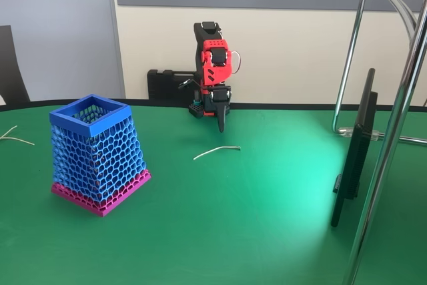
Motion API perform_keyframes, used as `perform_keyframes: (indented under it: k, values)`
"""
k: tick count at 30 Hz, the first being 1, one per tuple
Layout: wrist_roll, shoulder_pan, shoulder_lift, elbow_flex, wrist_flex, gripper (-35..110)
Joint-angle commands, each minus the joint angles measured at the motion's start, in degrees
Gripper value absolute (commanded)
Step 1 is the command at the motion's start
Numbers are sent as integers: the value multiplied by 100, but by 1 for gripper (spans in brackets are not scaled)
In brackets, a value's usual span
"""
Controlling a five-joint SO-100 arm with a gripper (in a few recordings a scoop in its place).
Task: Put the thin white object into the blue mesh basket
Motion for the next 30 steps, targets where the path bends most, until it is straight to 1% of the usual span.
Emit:
perform_keyframes:
  k: [1, 11, 30]
  values:
    - [105, -114, -439, -404, -141, 14]
    - [308, -483, -1670, -1002, -281, 13]
    - [519, -712, -2883, -1793, -237, 13]
